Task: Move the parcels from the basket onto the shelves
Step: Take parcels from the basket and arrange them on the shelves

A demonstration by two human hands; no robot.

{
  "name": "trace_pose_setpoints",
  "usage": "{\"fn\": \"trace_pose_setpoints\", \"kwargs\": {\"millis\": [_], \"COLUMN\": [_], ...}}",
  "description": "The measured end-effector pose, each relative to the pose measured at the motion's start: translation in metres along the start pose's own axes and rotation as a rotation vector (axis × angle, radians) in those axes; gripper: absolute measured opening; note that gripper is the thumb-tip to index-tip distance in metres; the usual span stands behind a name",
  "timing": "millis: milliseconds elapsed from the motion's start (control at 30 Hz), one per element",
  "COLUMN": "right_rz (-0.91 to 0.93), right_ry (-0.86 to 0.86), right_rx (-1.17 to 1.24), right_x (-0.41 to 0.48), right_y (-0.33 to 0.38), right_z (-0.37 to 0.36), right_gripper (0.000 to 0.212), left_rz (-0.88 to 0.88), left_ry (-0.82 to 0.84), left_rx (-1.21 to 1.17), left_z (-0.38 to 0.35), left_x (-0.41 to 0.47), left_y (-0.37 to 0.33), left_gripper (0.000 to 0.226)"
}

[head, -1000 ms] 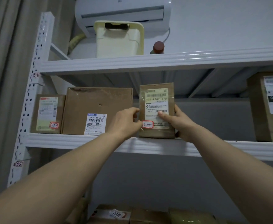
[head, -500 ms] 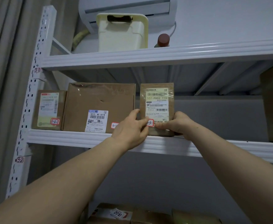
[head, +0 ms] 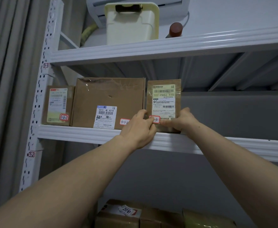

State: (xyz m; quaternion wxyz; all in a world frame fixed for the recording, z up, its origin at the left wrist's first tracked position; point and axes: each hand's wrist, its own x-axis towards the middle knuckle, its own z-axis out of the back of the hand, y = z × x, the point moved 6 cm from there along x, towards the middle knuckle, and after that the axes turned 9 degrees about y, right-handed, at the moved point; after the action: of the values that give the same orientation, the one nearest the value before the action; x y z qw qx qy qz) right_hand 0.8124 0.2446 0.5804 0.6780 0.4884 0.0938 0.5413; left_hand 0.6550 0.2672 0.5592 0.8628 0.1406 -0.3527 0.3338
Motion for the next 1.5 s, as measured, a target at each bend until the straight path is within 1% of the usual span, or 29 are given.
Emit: {"fn": "trace_pose_setpoints", "kwargs": {"millis": [33,67,133,167,233,333,400,500,567,667,733,800,967,1033,1133,1233,1300,1367,1433,1500], "right_rz": [0.012,0.063,0.283,0.407,0.607,0.842,0.903,0.881,0.852,0.799,0.772,0.777,0.785,0.781,0.727,0.669,0.628,0.607,0.639,0.711], "right_ry": [-0.093,-0.208,-0.408,-0.439,-0.389,-0.221,-0.053,0.287,0.507,0.852,1.041,1.183,1.474,1.547,1.651,1.771,1.839,1.876,1.907,1.952], "right_rx": [-0.05,-0.135,-0.248,-0.256,-0.249,-0.194,-0.182,-0.195,-0.17,-0.241,-0.283,-0.317,-0.406,-0.424,-0.433,-0.439,-0.482,-0.54,-0.591,-0.633], "right_x": [-0.006,-0.015,-0.042,-0.053,-0.073,-0.1,-0.12,-0.157,-0.193,-0.264,-0.319,-0.376,-0.518,-0.565,-0.623,-0.669,-0.693,-0.715,-0.74,-0.77], "right_y": [0.002,0.007,0.03,0.04,0.058,0.073,0.077,0.07,0.058,0.037,0.026,0.02,0.026,0.031,0.034,0.03,0.023,0.017,0.011,0.006], "right_z": [0.002,0.005,0.0,-0.01,-0.044,-0.116,-0.171,-0.264,-0.323,-0.407,-0.458,-0.505,-0.606,-0.641,-0.687,-0.726,-0.753,-0.782,-0.812,-0.842], "right_gripper": [0.112,0.112,0.093,0.085,0.073,0.066,0.063,0.062,0.064,0.069,0.069,0.069,0.067,0.064,0.06,0.057,0.055,0.053,0.045,0.036], "left_rz": [0.003,0.008,0.03,0.053,0.117,0.246,0.358,0.571,0.75,1.022,1.178,1.327,1.609,1.705,1.838,1.943,1.998,2.047,2.124,2.205], "left_ry": [-0.012,-0.028,-0.067,-0.085,-0.11,-0.121,-0.079,0.047,0.134,0.256,0.316,0.358,0.452,0.455,0.444,0.416,0.433,0.444,0.421,0.422], "left_rx": [-0.006,-0.009,-0.007,0.001,0.037,0.115,0.185,0.269,0.275,0.257,0.213,0.174,0.114,0.103,0.053,-0.012,-0.03,-0.055,-0.086,-0.098], "left_z": [0.002,0.006,0.016,0.021,0.03,0.04,0.044,0.048,0.047,0.045,0.045,0.049,0.076,0.092,0.11,0.121,0.123,0.121,0.118,0.114], "left_x": [-0.002,-0.006,-0.017,-0.024,-0.043,-0.089,-0.135,-0.23,-0.307,-0.432,-0.513,-0.591,-0.769,-0.83,-0.911,-0.971,-1.002,-1.031,-1.061,-1.091], "left_y": [0.001,0.004,0.012,0.019,0.036,0.073,0.105,0.156,0.187,0.22,0.233,0.242,0.251,0.252,0.25,0.249,0.25,0.25,0.25,0.249], "left_gripper": [0.038,0.038,0.037,0.037,0.038,0.042,0.046,0.047,0.048,0.052,0.055,0.056,0.057,0.054,0.048,0.046,0.047,0.042,0.039,0.044]}}
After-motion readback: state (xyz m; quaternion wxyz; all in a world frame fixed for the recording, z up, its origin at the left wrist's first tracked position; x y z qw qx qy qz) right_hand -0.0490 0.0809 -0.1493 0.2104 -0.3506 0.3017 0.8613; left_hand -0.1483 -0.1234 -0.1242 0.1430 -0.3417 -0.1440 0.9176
